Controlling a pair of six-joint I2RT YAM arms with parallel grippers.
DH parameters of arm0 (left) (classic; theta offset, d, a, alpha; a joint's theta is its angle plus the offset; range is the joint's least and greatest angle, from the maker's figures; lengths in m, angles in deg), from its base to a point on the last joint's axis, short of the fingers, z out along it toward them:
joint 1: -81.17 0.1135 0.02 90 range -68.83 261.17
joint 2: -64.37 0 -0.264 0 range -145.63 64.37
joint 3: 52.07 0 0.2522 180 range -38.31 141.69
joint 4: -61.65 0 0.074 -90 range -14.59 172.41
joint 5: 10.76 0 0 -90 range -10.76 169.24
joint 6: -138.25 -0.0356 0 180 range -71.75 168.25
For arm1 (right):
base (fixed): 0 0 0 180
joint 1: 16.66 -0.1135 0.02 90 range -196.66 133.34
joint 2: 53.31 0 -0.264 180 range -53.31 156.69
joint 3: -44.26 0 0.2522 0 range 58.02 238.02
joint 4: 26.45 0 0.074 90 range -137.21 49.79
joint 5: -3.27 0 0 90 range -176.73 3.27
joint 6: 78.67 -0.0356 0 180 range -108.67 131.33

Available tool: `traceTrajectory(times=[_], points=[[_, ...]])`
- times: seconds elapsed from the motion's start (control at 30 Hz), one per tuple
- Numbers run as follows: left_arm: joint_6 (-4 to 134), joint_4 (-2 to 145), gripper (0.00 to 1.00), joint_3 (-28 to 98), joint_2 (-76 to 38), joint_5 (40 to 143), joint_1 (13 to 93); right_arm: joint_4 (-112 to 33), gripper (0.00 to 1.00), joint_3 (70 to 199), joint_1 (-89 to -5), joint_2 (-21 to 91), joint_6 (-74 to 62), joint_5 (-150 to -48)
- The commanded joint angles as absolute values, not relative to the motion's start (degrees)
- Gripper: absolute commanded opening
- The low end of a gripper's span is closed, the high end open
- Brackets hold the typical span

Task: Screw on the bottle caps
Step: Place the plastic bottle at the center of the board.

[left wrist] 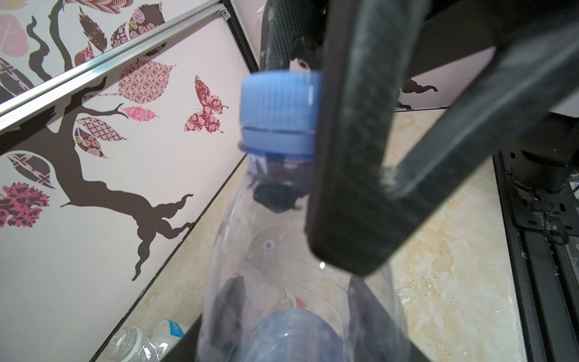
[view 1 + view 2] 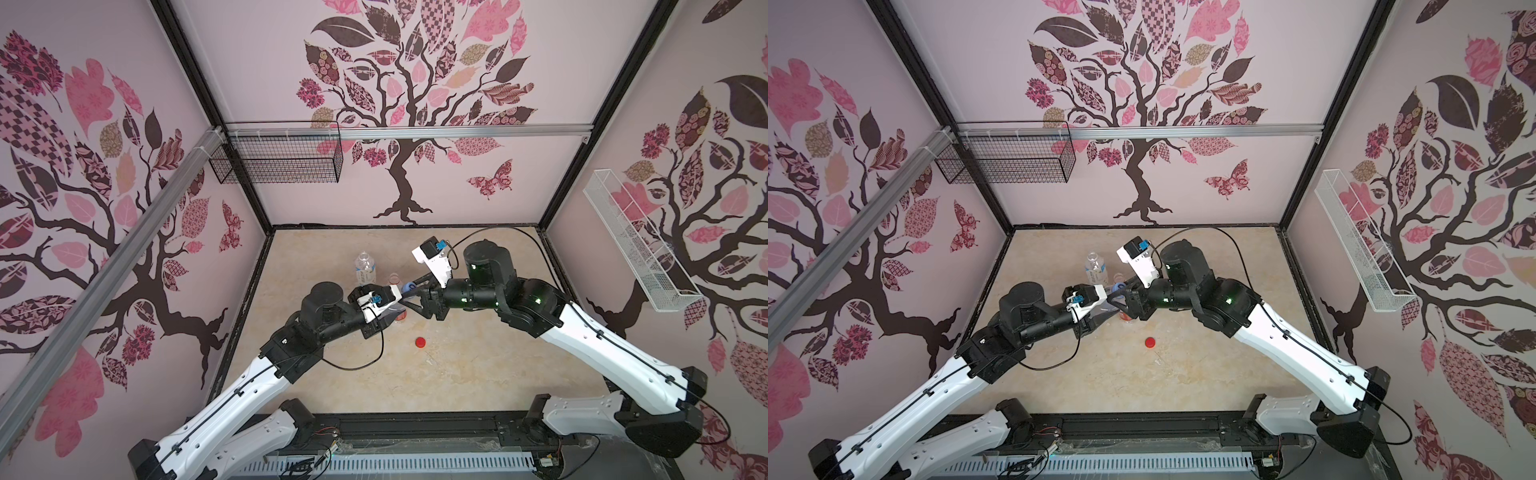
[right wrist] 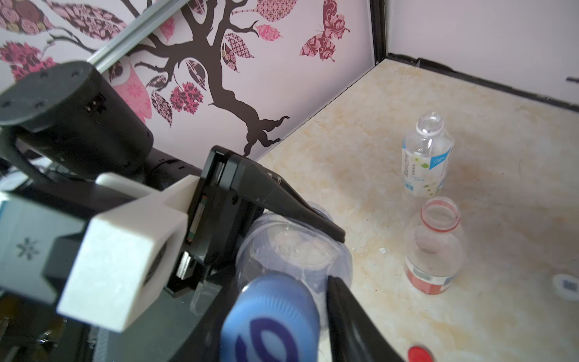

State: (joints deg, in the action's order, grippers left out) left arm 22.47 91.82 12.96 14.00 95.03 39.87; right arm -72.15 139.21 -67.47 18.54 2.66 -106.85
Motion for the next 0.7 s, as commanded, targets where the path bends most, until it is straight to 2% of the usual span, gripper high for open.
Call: traceTrajectory(times=[0.0,0.07,0.13,0.27,0.4,0.5,0.6,0.67], points=[[23.3,90.5,0.57,14.0,14.5,98.3,39.5,-69.6,0.30,139.8,-67.6,17.0,3.6,-104.6],[23.7,90.8,0.62,14.1,14.6,98.7,39.5,-71.6,0.21,140.6,-67.7,16.4,5.2,-104.5],[24.5,91.1,0.78,14.3,14.5,98.8,39.5,-74.4,0.15,142.2,-67.7,15.7,7.1,-104.9],[25.8,92.7,0.98,14.9,15.5,101.0,39.5,-83.2,0.13,147.7,-67.3,14.5,10.6,-104.7],[27.4,96.6,0.98,17.0,17.0,101.6,39.5,-98.5,0.13,156.9,-63.2,14.8,13.1,-103.8],[30.6,97.7,0.98,17.4,18.5,97.7,40.2,-111.5,0.14,164.9,-58.4,16.8,14.5,-98.3],[35.5,98.0,0.98,16.1,18.8,93.2,42.7,-116.1,0.14,166.3,-54.2,18.1,15.8,-90.6],[38.4,97.4,0.98,14.8,18.4,91.5,44.8,-114.1,0.15,163.1,-48.9,18.1,15.3,-89.3]])
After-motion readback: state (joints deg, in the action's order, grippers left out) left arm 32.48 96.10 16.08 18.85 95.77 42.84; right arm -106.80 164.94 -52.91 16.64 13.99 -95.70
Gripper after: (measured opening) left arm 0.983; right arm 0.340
